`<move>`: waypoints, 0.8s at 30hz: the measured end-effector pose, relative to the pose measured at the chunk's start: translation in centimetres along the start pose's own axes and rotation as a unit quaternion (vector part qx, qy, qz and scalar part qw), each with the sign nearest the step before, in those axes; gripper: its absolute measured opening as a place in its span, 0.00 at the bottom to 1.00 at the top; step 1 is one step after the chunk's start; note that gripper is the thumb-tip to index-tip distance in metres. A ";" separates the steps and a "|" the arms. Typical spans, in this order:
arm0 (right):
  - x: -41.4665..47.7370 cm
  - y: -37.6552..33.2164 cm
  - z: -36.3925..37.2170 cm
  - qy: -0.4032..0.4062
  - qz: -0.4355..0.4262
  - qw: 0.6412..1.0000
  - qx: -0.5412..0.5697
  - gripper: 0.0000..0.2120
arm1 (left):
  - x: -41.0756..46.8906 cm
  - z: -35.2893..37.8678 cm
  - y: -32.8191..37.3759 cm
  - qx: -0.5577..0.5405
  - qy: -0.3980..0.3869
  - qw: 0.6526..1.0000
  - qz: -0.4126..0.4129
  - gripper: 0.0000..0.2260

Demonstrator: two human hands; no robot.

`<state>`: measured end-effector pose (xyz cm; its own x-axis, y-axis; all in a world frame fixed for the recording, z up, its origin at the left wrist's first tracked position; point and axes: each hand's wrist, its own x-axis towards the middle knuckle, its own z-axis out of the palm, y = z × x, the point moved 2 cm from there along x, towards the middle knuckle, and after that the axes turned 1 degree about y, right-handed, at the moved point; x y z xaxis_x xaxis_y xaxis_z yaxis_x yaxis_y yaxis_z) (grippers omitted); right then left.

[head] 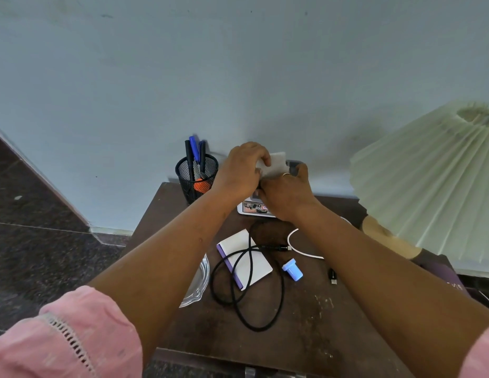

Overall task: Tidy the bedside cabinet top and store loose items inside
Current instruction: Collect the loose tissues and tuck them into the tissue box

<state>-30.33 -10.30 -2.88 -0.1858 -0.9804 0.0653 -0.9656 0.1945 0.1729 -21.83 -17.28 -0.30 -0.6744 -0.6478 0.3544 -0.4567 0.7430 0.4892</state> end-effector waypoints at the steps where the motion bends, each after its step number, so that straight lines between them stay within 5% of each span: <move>1: 0.3 -0.1 -0.1 -0.015 -0.002 1.000 0.001 0.15 | 0.1 -0.1 0.1 -0.009 0.015 1.000 0.001 0.08; 10: 1.5 -0.2 -1.2 -0.155 0.014 0.981 0.119 0.13 | 0.5 -0.4 0.4 -0.001 0.022 1.000 0.016 0.07; 15: 0.2 1.6 -2.2 0.009 0.027 0.992 0.120 0.13 | 0.4 -0.4 0.4 0.024 0.004 0.999 0.039 0.12; 19: -0.2 3.6 -2.8 0.185 0.115 0.940 0.263 0.19 | 0.9 -0.5 0.4 0.008 0.006 1.000 0.019 0.11; 21: 0.2 4.1 -3.0 0.181 0.110 0.923 0.320 0.21 | 0.9 -0.5 0.5 0.002 -0.002 1.000 0.022 0.10; 24: 0.8 3.8 -2.9 0.123 0.093 0.958 0.242 0.16 | 0.9 -0.6 0.4 0.001 -0.014 1.000 0.019 0.09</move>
<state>-33.65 -10.24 0.71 -0.3718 -0.8815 0.2911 -0.9022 0.2693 -0.3368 -22.32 -17.65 0.69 -0.7075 -0.6140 0.3500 -0.4319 0.7676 0.4736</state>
